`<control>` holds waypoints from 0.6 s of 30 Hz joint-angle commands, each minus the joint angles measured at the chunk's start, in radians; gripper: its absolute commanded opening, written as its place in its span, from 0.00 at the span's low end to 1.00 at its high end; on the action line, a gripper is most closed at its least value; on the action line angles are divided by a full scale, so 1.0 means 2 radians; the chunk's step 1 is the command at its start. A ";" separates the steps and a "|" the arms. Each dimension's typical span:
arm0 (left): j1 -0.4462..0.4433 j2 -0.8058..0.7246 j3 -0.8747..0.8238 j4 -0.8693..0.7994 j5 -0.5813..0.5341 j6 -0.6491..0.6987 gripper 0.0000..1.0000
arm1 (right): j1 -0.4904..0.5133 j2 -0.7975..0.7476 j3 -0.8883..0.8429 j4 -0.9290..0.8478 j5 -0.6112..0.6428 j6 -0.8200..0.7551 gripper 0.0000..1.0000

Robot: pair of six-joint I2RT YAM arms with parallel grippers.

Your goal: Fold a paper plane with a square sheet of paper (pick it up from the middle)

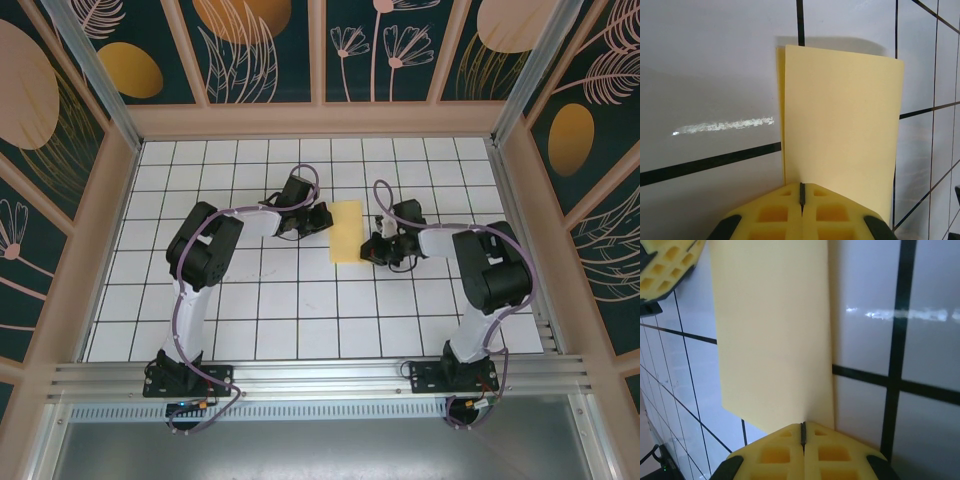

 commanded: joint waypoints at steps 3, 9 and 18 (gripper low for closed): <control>0.014 0.054 -0.044 -0.143 -0.106 0.007 0.00 | -0.001 -0.007 -0.024 -0.047 0.020 0.005 0.00; 0.014 0.026 -0.017 -0.145 -0.093 0.028 0.00 | 0.021 0.001 -0.011 -0.024 0.023 0.034 0.00; 0.038 -0.075 0.062 -0.156 -0.104 0.018 0.29 | 0.092 0.019 0.044 0.038 0.065 0.150 0.00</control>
